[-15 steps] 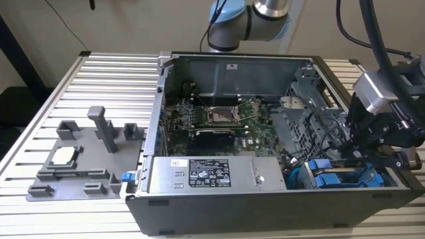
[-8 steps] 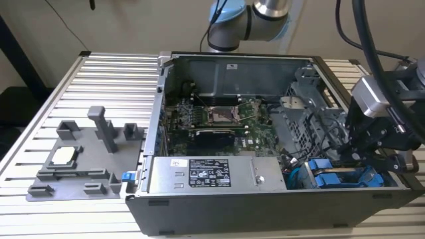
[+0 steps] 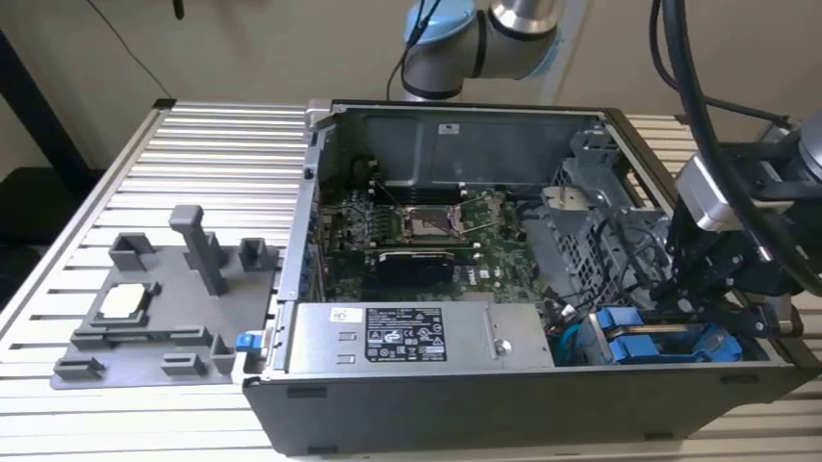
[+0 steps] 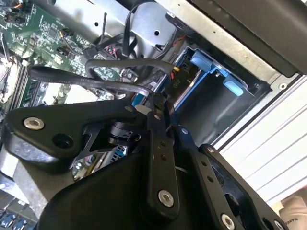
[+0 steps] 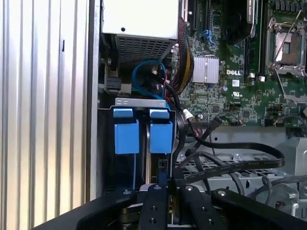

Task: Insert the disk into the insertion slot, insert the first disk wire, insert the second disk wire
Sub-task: 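Insert the second disk wire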

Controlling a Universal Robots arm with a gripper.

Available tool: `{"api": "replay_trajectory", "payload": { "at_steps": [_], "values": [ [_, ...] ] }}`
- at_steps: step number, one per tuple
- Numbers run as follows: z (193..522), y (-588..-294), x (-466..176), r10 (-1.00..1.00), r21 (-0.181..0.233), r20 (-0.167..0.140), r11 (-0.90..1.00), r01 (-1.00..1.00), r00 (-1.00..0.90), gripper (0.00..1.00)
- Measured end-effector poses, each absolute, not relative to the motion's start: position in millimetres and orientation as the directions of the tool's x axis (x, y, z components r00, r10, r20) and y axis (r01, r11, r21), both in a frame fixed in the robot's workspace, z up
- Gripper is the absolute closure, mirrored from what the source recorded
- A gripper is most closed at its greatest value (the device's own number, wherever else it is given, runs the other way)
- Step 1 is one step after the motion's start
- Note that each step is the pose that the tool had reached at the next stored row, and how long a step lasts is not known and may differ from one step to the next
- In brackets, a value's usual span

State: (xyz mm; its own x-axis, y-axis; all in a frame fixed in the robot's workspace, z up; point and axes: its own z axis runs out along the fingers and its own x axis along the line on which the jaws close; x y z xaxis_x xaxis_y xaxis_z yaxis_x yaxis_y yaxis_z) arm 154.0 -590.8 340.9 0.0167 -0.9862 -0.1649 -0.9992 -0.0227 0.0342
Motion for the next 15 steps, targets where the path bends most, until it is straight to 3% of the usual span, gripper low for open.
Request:
{"api": "replay_trajectory", "payload": {
  "at_steps": [15],
  "values": [
    [337.6, -590.8, 154.0, -0.986, 0.034, -0.164, -0.019, -0.999, 0.013, 0.84]
  ]
}}
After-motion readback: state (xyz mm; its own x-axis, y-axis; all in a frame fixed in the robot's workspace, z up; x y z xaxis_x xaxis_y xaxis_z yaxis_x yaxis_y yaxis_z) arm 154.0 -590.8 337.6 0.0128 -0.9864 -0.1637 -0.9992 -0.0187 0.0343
